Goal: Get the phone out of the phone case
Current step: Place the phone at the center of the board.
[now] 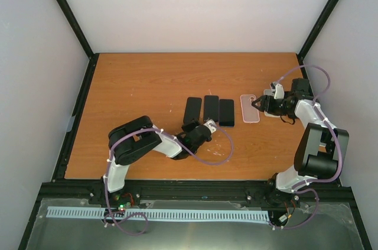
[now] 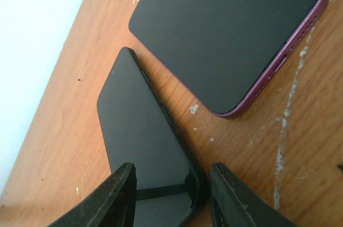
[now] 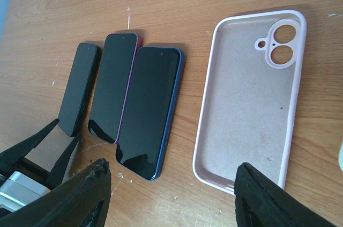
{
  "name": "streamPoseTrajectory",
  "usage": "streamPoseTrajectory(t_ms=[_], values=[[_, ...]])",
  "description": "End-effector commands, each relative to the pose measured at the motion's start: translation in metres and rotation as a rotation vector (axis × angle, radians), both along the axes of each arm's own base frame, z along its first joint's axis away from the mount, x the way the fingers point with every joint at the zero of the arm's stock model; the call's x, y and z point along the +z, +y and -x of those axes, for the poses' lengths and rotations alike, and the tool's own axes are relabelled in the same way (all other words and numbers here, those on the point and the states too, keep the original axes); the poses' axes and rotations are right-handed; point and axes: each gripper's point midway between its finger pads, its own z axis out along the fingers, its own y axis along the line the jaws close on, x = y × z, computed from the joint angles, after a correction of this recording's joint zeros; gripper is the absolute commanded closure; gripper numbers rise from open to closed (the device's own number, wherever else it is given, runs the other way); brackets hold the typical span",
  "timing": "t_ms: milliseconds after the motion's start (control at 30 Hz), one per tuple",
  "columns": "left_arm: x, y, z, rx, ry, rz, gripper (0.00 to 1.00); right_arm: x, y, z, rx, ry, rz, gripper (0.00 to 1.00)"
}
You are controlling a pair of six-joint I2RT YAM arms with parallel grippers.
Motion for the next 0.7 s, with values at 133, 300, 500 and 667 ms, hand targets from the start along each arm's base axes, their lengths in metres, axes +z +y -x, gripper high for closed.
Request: streamPoseTrajectory(t_ms=[133,300,500,667], values=[[0.0077,-0.0112,0.0025,-0.023,0.109,0.055,0.61,0.0008,-0.0068,0.007,-0.009,0.003,-0.056,0.37],[0.0019,-0.0104,0.0042,-0.019,0.163,0.05,0.59,0.0026,-0.0077,0.007,-0.007,0.0,-0.068,0.36],[0.0013,-0.0045,0.0037,-0.005,0.177,0.022,0.52,0.0069,-0.0045,0.0087,0.009,-0.01,-0.092,0.35],[0.0096,-0.0076,0.0018,-0.005,0.196,0.048,0.44,0.0103,-0.0041,0.01,0.014,-0.021,-0.098,0.35]])
